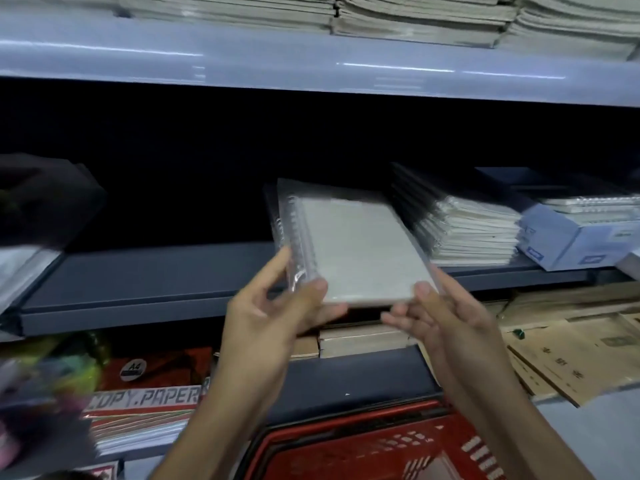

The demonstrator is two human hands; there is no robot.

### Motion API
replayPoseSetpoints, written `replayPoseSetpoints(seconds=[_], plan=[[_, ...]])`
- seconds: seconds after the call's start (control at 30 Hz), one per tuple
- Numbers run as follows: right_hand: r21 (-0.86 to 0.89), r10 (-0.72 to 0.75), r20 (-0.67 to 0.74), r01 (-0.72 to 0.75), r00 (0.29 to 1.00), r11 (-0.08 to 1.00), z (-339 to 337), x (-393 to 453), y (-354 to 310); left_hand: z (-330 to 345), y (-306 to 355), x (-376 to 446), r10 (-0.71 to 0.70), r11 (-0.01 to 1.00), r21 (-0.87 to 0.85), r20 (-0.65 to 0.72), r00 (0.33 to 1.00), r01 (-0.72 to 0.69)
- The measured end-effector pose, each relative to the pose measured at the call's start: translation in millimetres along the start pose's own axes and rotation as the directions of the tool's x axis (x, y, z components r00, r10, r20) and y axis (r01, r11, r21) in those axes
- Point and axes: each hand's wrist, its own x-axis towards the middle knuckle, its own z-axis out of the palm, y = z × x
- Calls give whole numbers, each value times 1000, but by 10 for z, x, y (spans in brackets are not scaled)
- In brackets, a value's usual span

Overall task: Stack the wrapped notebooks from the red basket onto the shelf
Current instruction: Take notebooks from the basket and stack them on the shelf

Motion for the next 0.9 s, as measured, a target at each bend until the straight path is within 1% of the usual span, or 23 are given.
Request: replayPoseSetpoints(seconds=[0.07,0.1,0.17,0.2,0.27,0.3,0.37,0.47,0.5,0.53,0.6,0.67,0.8,0.9], plan=[[5,-22,-51,22,998,1000,100,298,-35,18,34,264,11,1000,10,-63,998,-11],[-4,-36,-57,35,998,999,158,441,-57,27,39,395,26,1000,18,-102,994,-24],[-61,-52,-42,49,998,997,232,710,-64,27,28,629,63,995,92,-171,983,-48],[-107,-53,-40,49,998,993,253,833,-53,28,34,724,75,991,125,-196,978,-51],[-269,-67,-46,52,997,962,271,1036,8,4,27,899,72,991,130,-248,966,-41],[-376,-90,-54,63,995,925,280,1114,56,-21,7,975,81,989,139,-267,960,-45],[-546,-159,-61,100,985,832,291,1222,150,-51,-66,1078,114,976,213,-306,945,-49],[-716,-248,-72,122,966,687,269,1313,271,-75,-231,1127,161,930,366,-337,927,-29],[-731,-259,-76,122,963,671,241,1330,310,-74,-263,1120,174,923,385,-339,924,-33],[-709,-244,-81,116,966,696,215,1330,336,-82,-287,1123,175,924,381,-344,923,-33],[-583,-139,-71,72,988,809,195,1255,331,-104,-287,1114,165,929,368,-331,929,-34],[-507,-94,-38,62,995,860,151,1217,357,-133,-311,1068,146,940,339,-283,948,-44],[-509,-138,-43,97,989,855,129,1212,392,-136,-380,974,161,938,337,-206,965,-84],[-516,-165,-56,113,985,849,150,1199,429,-141,-391,1000,154,939,334,-211,965,-77]])
